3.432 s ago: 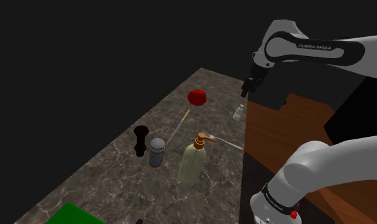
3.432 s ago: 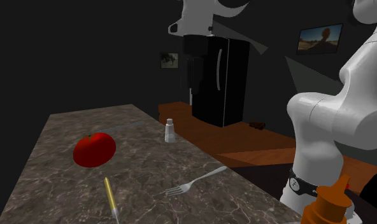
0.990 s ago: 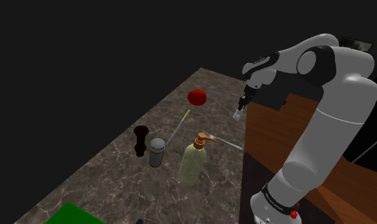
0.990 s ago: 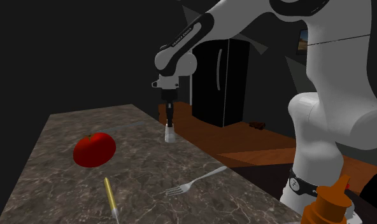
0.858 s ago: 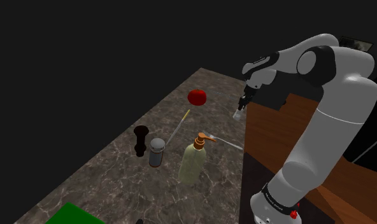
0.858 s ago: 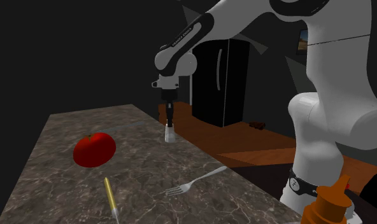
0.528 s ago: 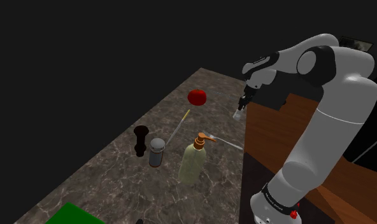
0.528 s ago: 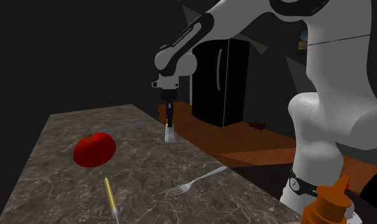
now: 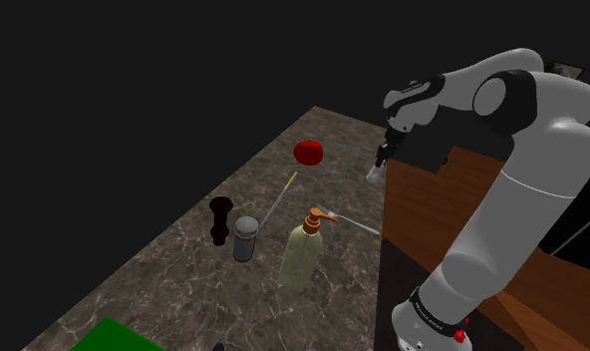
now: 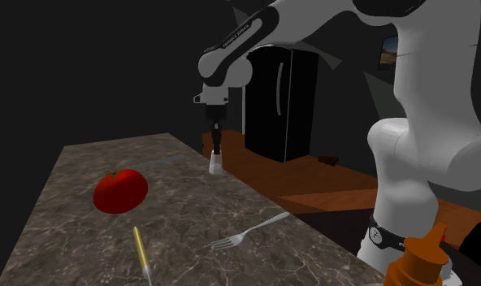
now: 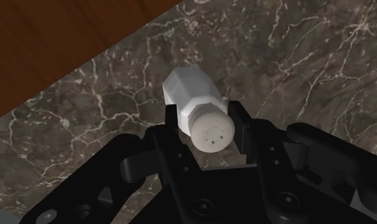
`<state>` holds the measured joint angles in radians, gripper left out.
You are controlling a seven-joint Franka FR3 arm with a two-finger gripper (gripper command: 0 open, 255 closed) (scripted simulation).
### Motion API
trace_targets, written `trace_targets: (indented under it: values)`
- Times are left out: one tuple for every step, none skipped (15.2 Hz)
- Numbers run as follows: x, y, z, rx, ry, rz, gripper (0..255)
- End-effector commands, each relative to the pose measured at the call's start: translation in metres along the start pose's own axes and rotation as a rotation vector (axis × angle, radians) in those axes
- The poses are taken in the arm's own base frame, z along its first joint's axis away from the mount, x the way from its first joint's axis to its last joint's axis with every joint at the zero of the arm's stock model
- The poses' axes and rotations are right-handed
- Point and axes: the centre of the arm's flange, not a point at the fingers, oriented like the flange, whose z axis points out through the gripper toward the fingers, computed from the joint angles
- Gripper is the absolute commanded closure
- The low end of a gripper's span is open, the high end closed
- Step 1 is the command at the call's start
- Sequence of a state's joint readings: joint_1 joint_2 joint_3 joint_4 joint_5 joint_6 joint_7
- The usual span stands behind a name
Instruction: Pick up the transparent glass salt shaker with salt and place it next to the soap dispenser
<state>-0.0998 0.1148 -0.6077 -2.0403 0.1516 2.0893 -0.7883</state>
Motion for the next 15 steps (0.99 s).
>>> trace_targets:
  values:
    - [0.001, -0.001, -0.011, 0.0, 0.0, 0.0, 255]
    - [0.001, -0.001, -0.017, 0.0, 0.0, 0.0, 255]
    - [0.001, -0.002, -0.022, 0.0, 0.0, 0.0, 255]
    - [0.001, -0.002, -0.027, 0.0, 0.0, 0.0, 255]
    - [0.001, -0.003, -0.032, 0.0, 0.0, 0.0, 255]
    - [0.002, -0.003, -0.038, 0.0, 0.0, 0.0, 255]
    - [0.002, -0.003, -0.043, 0.0, 0.0, 0.0, 255]
    - [0.002, -0.004, -0.048, 0.0, 0.0, 0.0, 255]
    - [0.002, -0.004, -0.054, 0.0, 0.0, 0.0, 255]
    - [0.002, -0.005, -0.059, 0.0, 0.0, 0.0, 255]
    - [0.002, -0.005, -0.064, 0.0, 0.0, 0.0, 255]
    - [0.002, -0.005, -0.069, 0.0, 0.0, 0.0, 255]
    - [0.002, -0.006, -0.075, 0.0, 0.0, 0.0, 255]
    - [0.002, -0.006, -0.08, 0.0, 0.0, 0.0, 255]
    - [0.002, -0.007, -0.085, 0.0, 0.0, 0.0, 255]
